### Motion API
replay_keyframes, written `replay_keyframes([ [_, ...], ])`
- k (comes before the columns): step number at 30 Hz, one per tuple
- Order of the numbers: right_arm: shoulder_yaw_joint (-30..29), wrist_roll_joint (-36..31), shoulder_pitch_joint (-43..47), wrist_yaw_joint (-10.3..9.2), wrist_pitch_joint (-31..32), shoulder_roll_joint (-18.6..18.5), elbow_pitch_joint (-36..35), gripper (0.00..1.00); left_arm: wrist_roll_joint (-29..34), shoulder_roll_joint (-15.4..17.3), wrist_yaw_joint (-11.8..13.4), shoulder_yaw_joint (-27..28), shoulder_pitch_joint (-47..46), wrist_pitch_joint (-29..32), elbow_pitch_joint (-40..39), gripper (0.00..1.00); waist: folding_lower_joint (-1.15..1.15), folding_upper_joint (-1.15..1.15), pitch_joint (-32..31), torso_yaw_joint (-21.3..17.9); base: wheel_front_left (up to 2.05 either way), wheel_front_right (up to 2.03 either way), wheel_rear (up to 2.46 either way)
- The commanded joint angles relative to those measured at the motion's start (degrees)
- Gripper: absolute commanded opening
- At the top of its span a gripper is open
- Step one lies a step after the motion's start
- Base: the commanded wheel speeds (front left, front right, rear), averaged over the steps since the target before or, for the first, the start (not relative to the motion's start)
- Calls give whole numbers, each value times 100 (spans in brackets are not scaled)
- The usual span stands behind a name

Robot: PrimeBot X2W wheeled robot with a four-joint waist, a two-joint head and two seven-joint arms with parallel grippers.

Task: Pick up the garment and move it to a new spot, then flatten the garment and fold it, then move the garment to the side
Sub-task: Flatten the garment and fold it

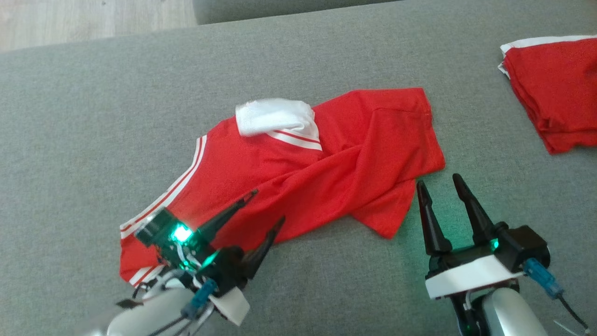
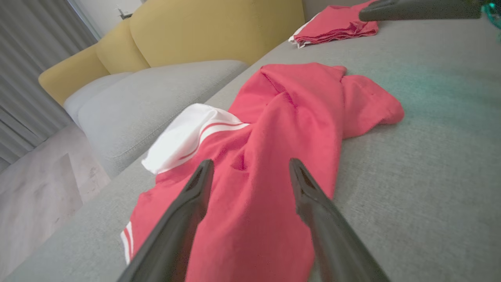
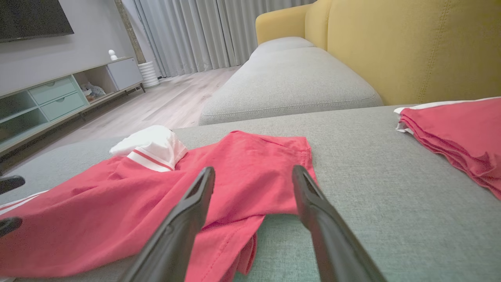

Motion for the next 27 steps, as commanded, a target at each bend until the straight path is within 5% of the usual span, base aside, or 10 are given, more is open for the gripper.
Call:
replay_keyframes([
  [1, 160, -11, -6, -4, -22, -57, -137, 100, -16, 111, 5, 323, -305, -91, -90, 100, 0, 0, -26, 11, 0, 0, 0],
  [6, 229, 4, 11, -4, -22, -93, -127, 100, -413, 423, -518, 734, -912, -50, -24, 100, 0, 0, 0, -10, 0, 0, 0],
  [15, 376, 100, -209, -4, -22, -101, -81, 100, -2697, 544, -2327, 1538, -1765, 1207, 821, 100, 0, 0, 375, -363, 0, 0, 0],
  [20, 405, 124, -311, -4, -22, -85, -66, 100, -3843, 380, -2577, 1759, -2003, 2159, 1414, 100, 0, 0, 582, -544, 0, 0, 0],
  [27, 363, 157, -431, -4, -22, -65, -44, 100, -4620, 286, -2650, 1783, -2069, 2853, 1705, 100, 0, 0, 728, -703, 0, 0, 0],
])
